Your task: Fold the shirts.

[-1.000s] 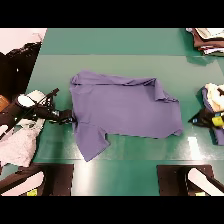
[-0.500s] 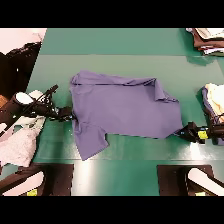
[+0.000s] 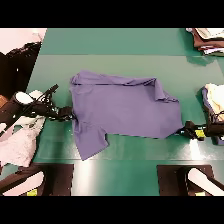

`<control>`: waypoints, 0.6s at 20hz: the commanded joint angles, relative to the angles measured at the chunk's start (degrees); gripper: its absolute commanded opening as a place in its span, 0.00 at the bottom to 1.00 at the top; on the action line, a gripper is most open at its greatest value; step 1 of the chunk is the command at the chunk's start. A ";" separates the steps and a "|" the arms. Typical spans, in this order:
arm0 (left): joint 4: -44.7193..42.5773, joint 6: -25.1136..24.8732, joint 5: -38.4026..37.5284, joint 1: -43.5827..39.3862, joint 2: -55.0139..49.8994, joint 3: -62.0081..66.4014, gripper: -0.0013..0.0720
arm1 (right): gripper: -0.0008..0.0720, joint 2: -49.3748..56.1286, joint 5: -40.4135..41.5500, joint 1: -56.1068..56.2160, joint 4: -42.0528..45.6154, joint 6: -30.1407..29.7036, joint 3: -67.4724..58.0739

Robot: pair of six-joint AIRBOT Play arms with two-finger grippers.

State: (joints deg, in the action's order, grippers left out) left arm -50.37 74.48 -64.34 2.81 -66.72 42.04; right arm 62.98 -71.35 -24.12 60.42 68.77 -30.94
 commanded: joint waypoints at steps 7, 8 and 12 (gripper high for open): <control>-1.60 5.14 -5.29 -0.02 15.50 27.02 0.05 | 0.03 -11.52 -9.16 0.07 -10.51 1.86 -28.79; -1.95 5.49 -5.33 -0.02 16.48 32.57 0.05 | 0.03 -11.50 -8.59 0.07 -13.57 1.86 -33.77; -4.87 7.96 -4.90 -0.02 17.11 58.55 0.05 | 0.03 -11.52 -7.30 0.07 -15.78 1.86 -54.29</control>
State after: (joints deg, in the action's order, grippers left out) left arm -52.97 80.20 -69.91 2.76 -50.98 84.42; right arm 51.99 -79.46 -24.05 47.92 70.37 -71.88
